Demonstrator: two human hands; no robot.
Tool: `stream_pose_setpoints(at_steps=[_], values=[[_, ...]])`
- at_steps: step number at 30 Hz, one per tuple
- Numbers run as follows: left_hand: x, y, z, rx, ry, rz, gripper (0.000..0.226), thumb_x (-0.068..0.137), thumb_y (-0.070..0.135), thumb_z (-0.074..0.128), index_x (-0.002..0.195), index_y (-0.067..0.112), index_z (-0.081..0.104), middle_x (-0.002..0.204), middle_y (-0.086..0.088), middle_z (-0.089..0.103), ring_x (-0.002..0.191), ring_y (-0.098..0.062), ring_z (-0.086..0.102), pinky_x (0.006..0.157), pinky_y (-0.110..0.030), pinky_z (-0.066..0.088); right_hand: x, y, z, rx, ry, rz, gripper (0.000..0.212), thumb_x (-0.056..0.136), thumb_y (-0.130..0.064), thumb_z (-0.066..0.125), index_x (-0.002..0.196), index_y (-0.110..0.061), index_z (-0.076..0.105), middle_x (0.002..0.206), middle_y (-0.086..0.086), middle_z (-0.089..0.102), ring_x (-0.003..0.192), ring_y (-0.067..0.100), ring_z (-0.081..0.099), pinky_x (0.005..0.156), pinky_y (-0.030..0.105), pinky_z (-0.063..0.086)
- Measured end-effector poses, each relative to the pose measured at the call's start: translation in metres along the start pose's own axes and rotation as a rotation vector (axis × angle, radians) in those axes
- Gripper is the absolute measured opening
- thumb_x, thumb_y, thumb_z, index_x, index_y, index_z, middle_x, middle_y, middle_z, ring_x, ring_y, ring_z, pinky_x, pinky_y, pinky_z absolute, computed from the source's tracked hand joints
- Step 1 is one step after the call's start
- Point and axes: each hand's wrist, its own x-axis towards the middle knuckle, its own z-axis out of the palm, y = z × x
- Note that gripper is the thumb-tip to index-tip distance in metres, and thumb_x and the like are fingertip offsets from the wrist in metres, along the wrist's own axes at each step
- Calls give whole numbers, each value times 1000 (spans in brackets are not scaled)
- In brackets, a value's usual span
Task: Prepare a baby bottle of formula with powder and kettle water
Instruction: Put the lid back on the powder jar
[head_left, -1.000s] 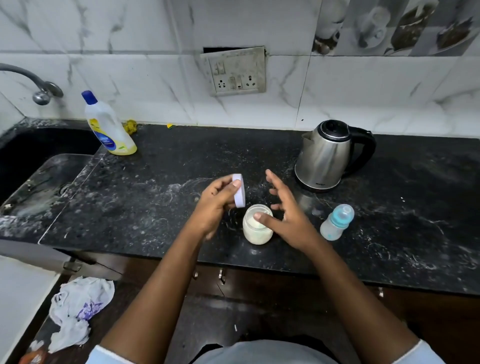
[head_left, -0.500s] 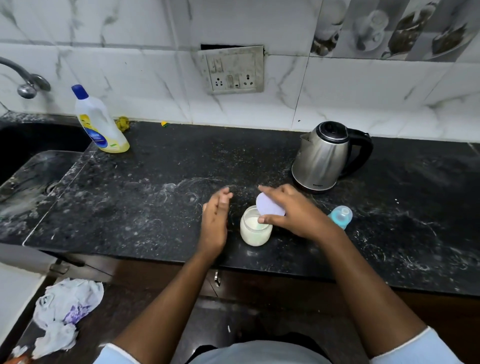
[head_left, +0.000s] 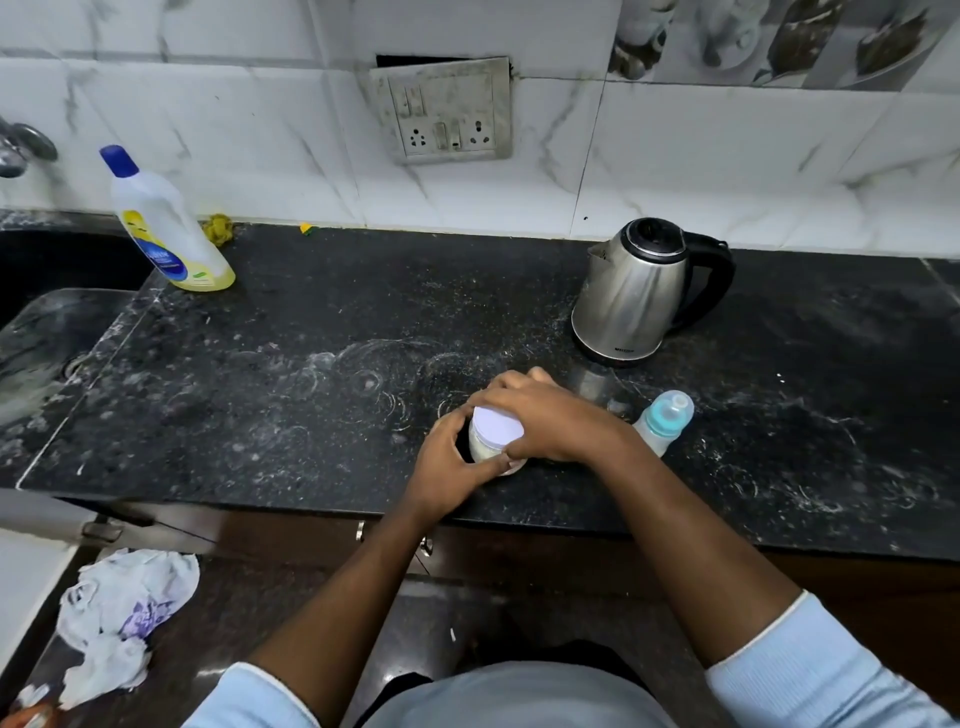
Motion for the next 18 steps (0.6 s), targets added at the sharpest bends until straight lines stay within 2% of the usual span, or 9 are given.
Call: stream_pose_setpoints(at_steps=[4, 7, 9, 12, 15, 16, 18], values=[[-2, -1, 2, 6, 9, 23, 83, 65, 51, 93, 138, 33, 59, 132, 7, 66, 123, -10, 62, 106, -43, 53, 0, -3, 2, -40, 41, 67, 74, 75, -39, 84, 140, -36, 48, 126, -2, 49, 116, 21, 42, 83, 37, 46], [-3, 4, 1, 36, 15, 58, 79, 68, 48, 93, 138, 34, 59, 128, 11, 66, 121, -9, 61, 103, -40, 53, 1, -12, 0, -133, 66, 138, 78, 75, -59, 80, 138, -27, 46, 127, 7, 50, 118, 30, 53, 78, 38, 44], [-5, 7, 0, 42, 13, 68, 78, 71, 47, 93, 140, 35, 58, 126, 12, 67, 120, -9, 61, 102, -40, 53, 3, -17, 2, -199, 80, 199, 84, 76, -74, 71, 135, -21, 44, 127, 13, 54, 114, 34, 60, 77, 41, 45], [-7, 10, -1, 49, 20, 90, 73, 73, 45, 93, 136, 42, 58, 126, 16, 67, 122, -9, 60, 103, -36, 52, 0, -21, 2, -273, 103, 293, 87, 80, -89, 48, 124, -14, 50, 119, 14, 66, 107, 34, 67, 73, 41, 44], [-6, 10, -2, 76, 25, 86, 76, 72, 50, 92, 139, 40, 57, 132, 14, 65, 127, -10, 56, 108, -36, 49, -11, -15, -11, -277, 70, 347, 84, 87, -89, 33, 107, -14, 65, 111, 11, 72, 102, 32, 68, 71, 38, 40], [-6, 8, -1, 87, 23, 81, 79, 72, 51, 91, 141, 39, 57, 134, 13, 65, 129, -10, 55, 109, -35, 48, -15, -12, -13, -262, 69, 345, 78, 90, -85, 35, 105, -15, 66, 111, 11, 71, 104, 31, 67, 73, 38, 41], [-6, 5, -1, 94, 21, 66, 83, 70, 53, 91, 144, 36, 56, 134, 11, 64, 129, -9, 54, 109, -33, 47, -20, -8, -13, -173, 133, 258, 57, 93, -71, 52, 116, -21, 64, 121, 6, 66, 114, 30, 61, 82, 39, 45]])
